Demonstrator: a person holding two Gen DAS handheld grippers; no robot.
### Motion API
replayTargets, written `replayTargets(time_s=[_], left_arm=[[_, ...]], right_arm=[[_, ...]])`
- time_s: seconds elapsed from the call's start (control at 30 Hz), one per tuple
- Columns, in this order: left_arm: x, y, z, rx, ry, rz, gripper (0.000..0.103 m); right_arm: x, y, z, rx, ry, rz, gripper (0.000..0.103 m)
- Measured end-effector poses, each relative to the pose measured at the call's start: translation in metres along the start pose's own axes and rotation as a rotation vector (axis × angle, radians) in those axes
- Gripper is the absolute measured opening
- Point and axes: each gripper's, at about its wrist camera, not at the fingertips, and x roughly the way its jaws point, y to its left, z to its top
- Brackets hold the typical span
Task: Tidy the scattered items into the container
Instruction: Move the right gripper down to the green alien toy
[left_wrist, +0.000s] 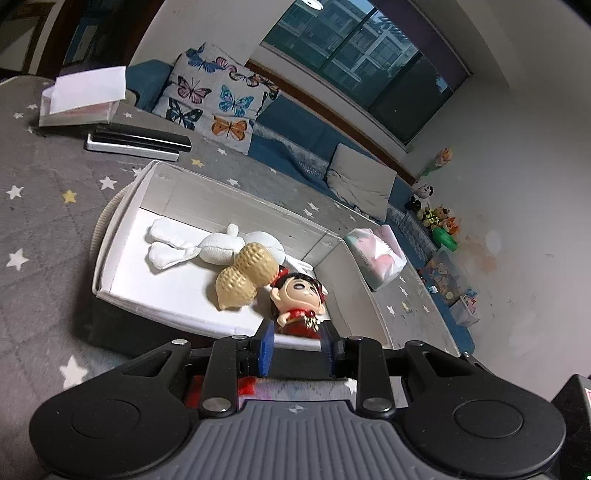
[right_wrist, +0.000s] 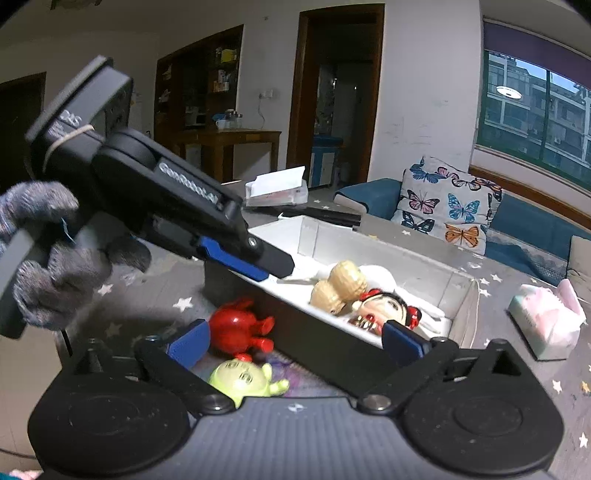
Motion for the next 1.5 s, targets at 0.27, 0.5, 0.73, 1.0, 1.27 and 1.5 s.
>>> replayTargets(time_s=[0.27, 0.5, 0.73, 1.0, 1.27, 1.5], left_arm=[[-0.008, -0.002, -0.029, 0.017, 0.029, 0.029, 0.030], [-0.007, 0.000, -0.044, 0.016, 0.052, 0.043, 0.030], [-0.008, 0.004, -0.052, 0.007, 0.052, 0.055, 0.030], [-0.004, 0.009, -0.056, -0.009, 0.062, 0.056, 0.032], [0.003, 0.013, -0.057, -0.033, 0.091, 0.044, 0.034], [0.008, 0.016, -0.056, -0.046, 0.109, 0.035, 0.037]], right_arm=[[0.003, 0.019, -0.025, -0.012, 0.010, 0.019, 0.103], [0.014, 0.036, -0.039, -0.036, 0.050, 0.088, 0.103], [0.025, 0.040, -0.048, 0.019, 0.087, 0.114, 0.103], [0.034, 0.035, -0.052, 0.071, 0.116, 0.077, 0.101], [0.038, 0.028, -0.048, 0.129, 0.112, 0.080, 0.091], [0.042, 0.031, -0.045, 0.123, 0.110, 0.082, 0.086]])
